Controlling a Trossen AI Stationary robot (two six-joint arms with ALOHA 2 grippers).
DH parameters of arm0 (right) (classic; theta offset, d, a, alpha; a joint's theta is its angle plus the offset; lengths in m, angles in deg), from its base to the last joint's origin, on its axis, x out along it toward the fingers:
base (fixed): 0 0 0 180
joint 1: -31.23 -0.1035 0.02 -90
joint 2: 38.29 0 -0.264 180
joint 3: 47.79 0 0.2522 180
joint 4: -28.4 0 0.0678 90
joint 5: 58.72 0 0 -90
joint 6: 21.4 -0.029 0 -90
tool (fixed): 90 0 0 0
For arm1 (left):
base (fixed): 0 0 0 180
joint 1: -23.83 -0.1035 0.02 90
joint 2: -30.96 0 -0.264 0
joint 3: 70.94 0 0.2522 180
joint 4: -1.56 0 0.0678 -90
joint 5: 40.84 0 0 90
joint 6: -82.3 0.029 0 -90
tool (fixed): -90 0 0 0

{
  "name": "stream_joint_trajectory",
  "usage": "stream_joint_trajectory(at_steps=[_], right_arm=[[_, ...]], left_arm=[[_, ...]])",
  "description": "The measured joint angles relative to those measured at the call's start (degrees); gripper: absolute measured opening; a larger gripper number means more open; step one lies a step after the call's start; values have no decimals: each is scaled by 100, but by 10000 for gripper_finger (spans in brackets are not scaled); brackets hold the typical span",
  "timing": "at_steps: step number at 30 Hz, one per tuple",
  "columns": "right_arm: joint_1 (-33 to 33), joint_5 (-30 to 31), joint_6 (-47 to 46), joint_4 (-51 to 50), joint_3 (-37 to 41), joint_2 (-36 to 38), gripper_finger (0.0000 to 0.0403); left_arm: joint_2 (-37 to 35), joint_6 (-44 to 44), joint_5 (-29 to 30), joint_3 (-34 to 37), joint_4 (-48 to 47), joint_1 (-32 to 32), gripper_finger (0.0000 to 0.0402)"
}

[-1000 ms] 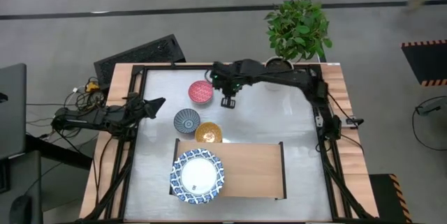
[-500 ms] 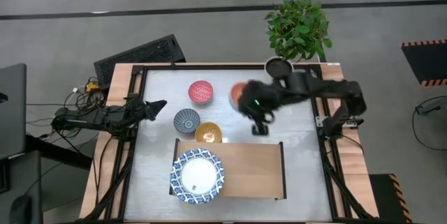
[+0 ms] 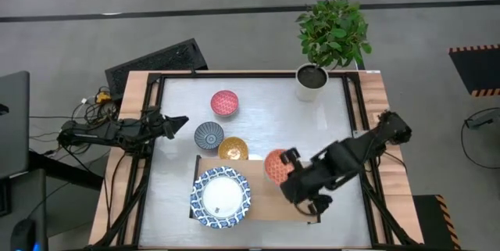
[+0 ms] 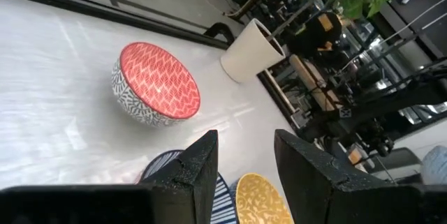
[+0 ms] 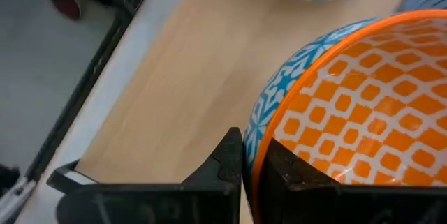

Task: Place and stack bowls onto a shelf
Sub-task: Put the orange patterned bowl on the shelf

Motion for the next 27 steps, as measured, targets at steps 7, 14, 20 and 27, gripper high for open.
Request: stream_joint_trajectory(at_steps=[7, 14, 20, 27], right_arm=[[-419, 157, 182, -292, 4, -577, 39], [-546, 181, 328, -514, -6, -808, 39], [-619, 168, 322, -562, 0, -855, 39], [-638, 141, 304, -526, 0, -855, 39]], left_arm=[[-2, -8, 3, 0, -135, -2, 128], [-4, -117, -117, 0, -272, -2, 128], [-6, -134, -117, 0, -268, -2, 128], [-4, -150, -113, 0, -273, -2, 128]])
